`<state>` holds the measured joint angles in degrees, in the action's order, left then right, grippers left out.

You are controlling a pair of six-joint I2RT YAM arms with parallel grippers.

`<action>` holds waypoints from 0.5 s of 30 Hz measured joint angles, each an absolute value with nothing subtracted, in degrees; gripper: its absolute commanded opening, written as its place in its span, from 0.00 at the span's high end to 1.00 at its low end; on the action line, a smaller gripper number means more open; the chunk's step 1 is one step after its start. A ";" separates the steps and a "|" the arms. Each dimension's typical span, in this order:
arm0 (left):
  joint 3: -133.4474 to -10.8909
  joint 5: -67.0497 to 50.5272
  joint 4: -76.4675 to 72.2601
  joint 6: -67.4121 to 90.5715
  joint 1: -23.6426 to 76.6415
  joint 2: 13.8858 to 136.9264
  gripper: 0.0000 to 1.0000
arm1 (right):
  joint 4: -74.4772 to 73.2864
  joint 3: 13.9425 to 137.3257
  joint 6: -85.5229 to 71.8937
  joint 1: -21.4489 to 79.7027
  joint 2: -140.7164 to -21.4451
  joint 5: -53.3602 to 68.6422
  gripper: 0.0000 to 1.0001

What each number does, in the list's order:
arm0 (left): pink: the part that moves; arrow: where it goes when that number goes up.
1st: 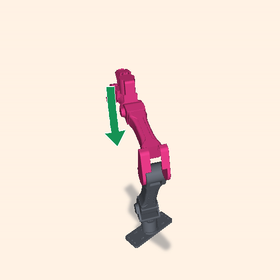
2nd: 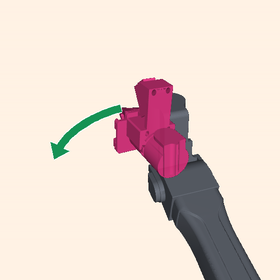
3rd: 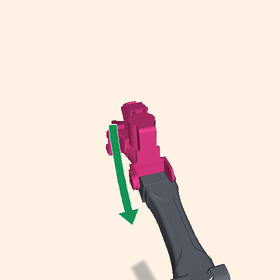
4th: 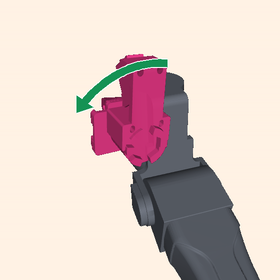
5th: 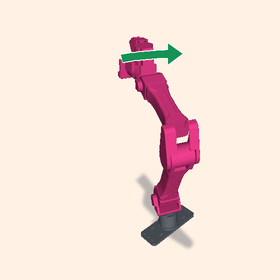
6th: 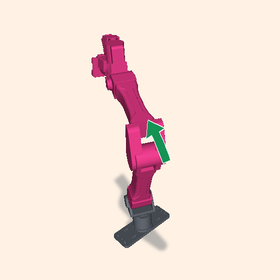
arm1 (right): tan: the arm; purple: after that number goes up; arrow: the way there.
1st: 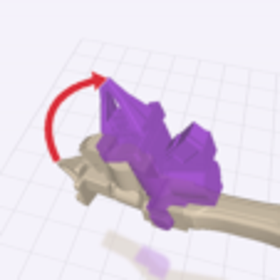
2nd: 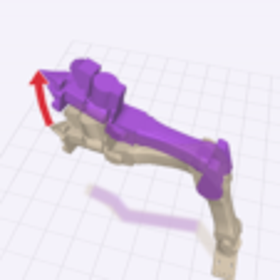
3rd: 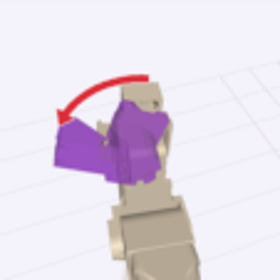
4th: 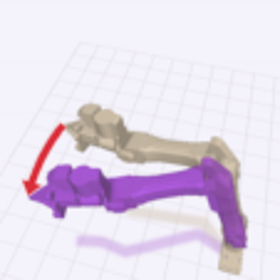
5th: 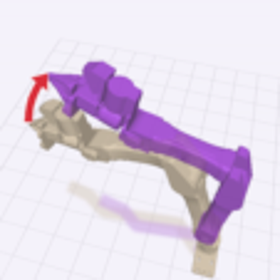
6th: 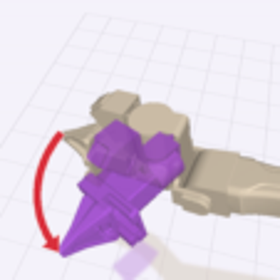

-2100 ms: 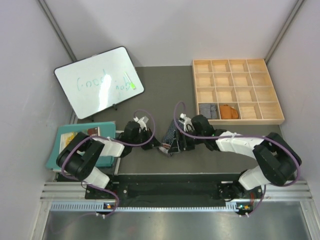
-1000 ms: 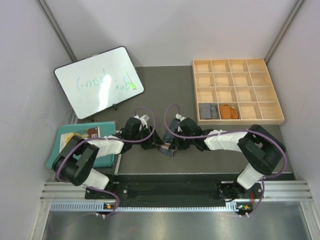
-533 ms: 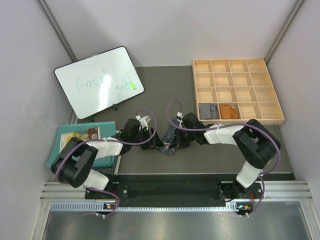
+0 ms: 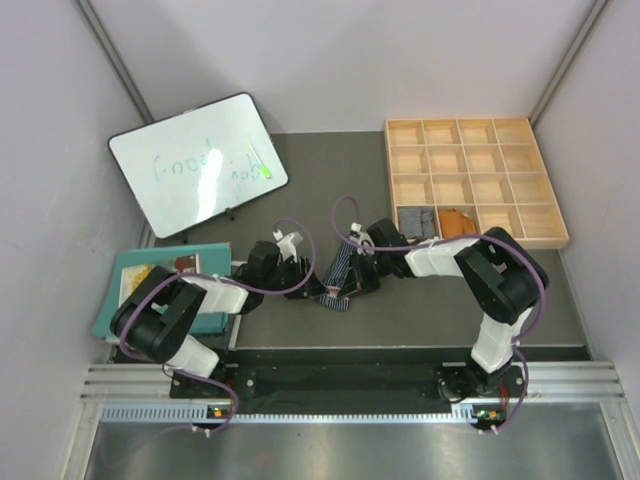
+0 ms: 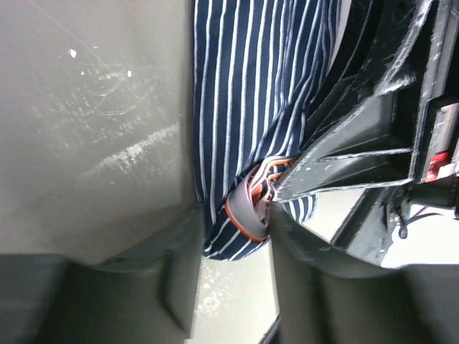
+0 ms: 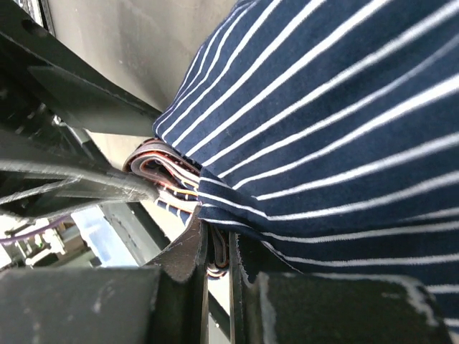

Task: Roll the underwear
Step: Roll the underwear to the center of the board.

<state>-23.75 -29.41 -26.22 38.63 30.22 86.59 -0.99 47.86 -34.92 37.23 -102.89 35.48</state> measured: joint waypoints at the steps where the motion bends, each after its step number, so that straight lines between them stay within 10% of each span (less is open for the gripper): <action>1: -23.49 -29.54 -27.16 38.72 30.20 87.11 0.72 | -1.04 48.01 -34.72 37.19 -103.04 35.79 1.00; 5: -22.52 -30.41 -31.55 39.29 30.04 89.56 1.00 | -1.37 48.58 -33.41 37.01 -103.77 37.21 1.00; 15: -25.17 -32.01 -22.50 40.97 30.17 87.85 1.00 | -13.08 49.52 -28.01 38.26 -96.73 31.31 0.42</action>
